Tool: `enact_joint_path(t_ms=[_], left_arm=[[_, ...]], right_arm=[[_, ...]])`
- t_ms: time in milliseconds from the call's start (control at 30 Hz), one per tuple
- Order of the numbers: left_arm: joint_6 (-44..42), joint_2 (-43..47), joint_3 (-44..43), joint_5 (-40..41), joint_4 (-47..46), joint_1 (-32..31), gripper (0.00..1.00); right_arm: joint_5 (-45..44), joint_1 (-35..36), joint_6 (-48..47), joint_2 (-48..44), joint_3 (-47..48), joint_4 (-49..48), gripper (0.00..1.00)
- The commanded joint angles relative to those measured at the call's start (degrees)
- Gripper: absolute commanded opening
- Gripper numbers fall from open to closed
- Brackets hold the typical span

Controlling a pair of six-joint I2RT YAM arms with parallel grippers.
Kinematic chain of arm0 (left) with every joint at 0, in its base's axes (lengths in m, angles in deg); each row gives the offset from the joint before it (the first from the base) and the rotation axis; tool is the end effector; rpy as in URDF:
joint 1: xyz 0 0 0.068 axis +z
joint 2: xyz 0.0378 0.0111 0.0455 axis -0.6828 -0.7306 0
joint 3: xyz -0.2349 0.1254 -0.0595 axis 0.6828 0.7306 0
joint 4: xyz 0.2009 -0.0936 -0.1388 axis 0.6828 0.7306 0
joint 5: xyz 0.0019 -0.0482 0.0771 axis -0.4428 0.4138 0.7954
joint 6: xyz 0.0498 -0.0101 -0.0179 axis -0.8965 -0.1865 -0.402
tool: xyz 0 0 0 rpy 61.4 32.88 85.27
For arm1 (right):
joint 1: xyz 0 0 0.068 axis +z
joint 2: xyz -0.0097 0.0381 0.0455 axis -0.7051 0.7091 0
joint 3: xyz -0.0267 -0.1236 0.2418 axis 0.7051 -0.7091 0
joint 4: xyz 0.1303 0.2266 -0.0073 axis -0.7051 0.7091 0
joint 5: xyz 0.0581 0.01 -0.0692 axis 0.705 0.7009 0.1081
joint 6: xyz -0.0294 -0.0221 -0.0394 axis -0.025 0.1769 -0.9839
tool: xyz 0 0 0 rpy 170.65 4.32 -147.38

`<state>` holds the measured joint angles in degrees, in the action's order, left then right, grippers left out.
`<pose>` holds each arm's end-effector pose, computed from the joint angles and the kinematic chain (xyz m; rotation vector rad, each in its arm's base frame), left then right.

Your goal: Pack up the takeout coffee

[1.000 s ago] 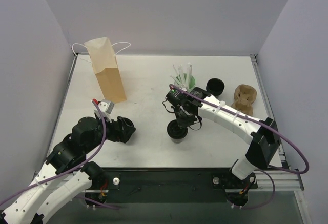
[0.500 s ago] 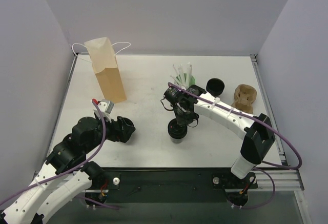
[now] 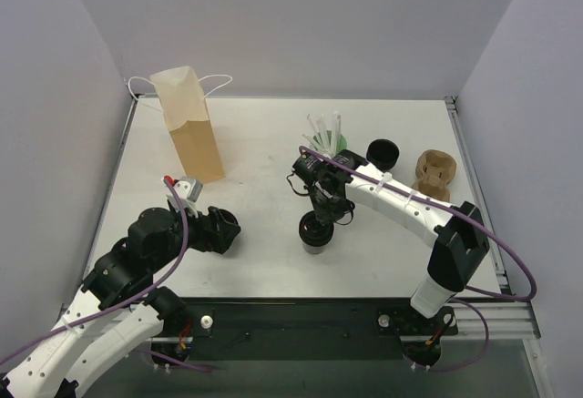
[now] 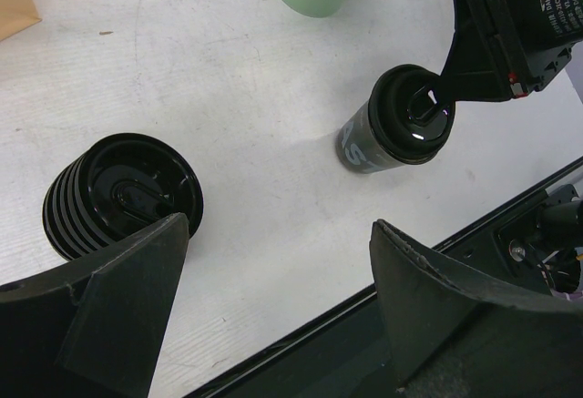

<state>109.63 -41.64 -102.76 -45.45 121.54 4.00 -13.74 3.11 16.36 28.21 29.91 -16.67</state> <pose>0.0884 -0.0693 0.3145 0.1916 2.0306 -0.6822 0.2294 0.2491 0.2774 -0.4295 2.7003 0.2658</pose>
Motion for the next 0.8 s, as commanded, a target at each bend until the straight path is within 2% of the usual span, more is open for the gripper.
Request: enact_joint_path(t_ms=[0, 600, 667, 767], left_arm=[[-0.6, 0.0, -0.8, 0.7, -1.5, -0.3, 0.9], [-0.6, -0.2, -0.8, 1.1, -1.3, -0.3, 0.91], [-0.6, -0.3, -0.8, 1.0, -1.3, -0.3, 0.9], [-0.5, -0.4, -0.8, 1.1, -1.3, -0.3, 0.91]], right_arm=[[1.3, -0.7, -0.9, -1.0, 2.0, 3.9, 0.0], [2.6, -1.4, -1.4, -0.2, 0.5, 3.9, 0.0], [2.4, -1.4, -1.2, 0.0, 0.3, 3.8, 0.06], [2.4, -1.4, -1.1, 0.1, 0.2, 3.8, 0.07]])
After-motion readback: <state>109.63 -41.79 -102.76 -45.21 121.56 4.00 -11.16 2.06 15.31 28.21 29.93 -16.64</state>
